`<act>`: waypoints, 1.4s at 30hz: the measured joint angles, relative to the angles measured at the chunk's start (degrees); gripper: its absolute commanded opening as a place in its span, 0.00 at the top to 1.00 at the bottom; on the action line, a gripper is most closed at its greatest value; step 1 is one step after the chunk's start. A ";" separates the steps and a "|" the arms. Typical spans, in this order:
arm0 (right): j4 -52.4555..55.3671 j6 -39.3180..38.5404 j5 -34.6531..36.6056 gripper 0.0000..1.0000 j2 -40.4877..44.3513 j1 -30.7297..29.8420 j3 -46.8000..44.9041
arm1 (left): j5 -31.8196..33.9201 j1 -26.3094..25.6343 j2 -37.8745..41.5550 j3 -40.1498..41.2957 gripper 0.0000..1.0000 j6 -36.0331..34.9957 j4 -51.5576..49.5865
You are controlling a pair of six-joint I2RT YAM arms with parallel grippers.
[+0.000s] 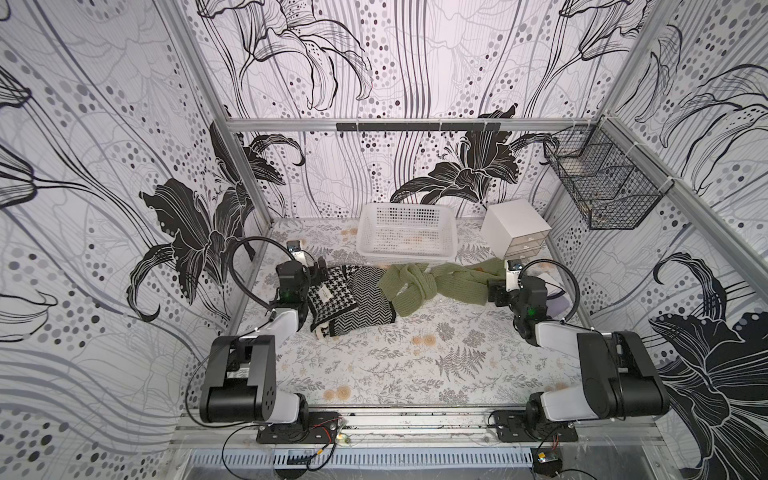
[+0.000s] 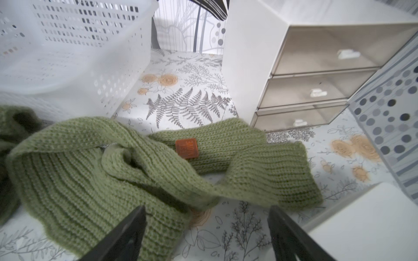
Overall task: Roll up the scarf and place it into the basket
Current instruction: Move the scarf to the center of the board.
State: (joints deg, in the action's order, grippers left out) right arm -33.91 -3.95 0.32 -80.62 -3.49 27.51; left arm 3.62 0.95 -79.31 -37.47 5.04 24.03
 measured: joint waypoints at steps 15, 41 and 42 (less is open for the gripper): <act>37.33 8.07 10.82 0.00 12.48 -40.61 16.90 | 13.86 -22.64 9.25 -11.78 0.01 25.81 -36.81; 50.60 23.26 9.44 0.16 -20.09 -42.73 38.91 | 16.68 -19.63 -9.86 -14.19 0.01 49.99 -48.11; 50.82 23.50 9.57 0.17 -21.16 -42.73 39.69 | 16.65 -19.30 -8.85 -15.28 0.01 48.98 -48.81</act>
State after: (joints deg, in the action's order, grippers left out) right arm 16.91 19.55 9.89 -101.78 -46.22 67.20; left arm 20.27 -18.35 -88.16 -52.75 54.02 -24.77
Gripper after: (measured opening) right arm 0.844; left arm 0.992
